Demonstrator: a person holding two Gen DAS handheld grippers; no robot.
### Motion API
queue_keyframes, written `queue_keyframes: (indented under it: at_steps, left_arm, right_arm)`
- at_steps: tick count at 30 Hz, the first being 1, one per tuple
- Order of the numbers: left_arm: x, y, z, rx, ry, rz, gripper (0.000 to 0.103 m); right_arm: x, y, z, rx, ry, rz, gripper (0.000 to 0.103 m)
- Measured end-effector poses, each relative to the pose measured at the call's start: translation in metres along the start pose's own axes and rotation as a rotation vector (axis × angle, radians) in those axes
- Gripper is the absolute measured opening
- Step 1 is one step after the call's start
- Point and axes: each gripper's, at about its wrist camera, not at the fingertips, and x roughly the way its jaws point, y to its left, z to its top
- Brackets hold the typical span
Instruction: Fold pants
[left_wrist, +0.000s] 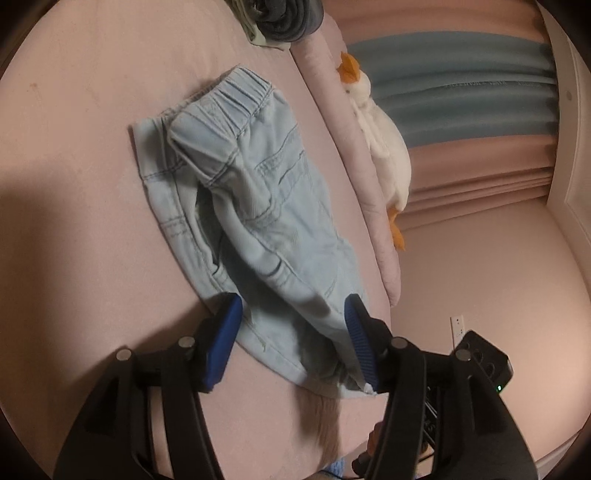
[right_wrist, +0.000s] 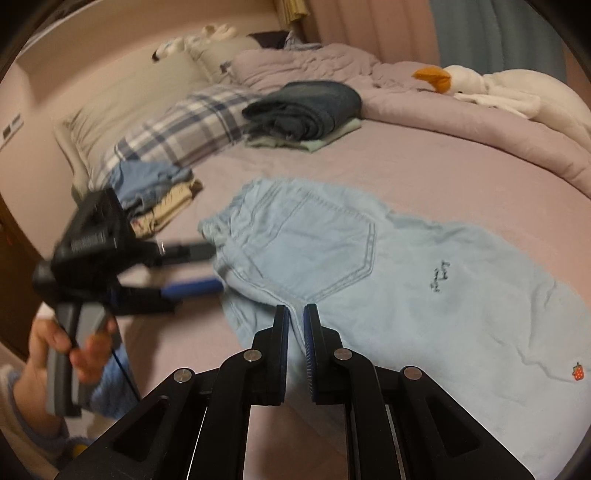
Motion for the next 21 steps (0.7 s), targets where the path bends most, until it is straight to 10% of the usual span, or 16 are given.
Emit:
queue_keyframes:
  at_steps: [4, 8, 21]
  left_arm:
    - [-0.001, 0.002, 0.019, -0.013, -0.082, 0.001, 0.055]
    - [-0.002, 0.01, 0.037, -0.031, -0.135, 0.056, 0.018]
    - [-0.021, 0.003, 0.029, 0.164, -0.145, 0.276, 0.032]
  right_arm:
    - [0.001, 0.006, -0.004, -0.024, 0.016, 0.01, 0.01]
    - [0.004, 0.009, -0.009, -0.043, 0.034, 0.012, 0.01]
    - [0.04, 0.026, -0.029, -0.091, 0.156, 0.003, 0.013]
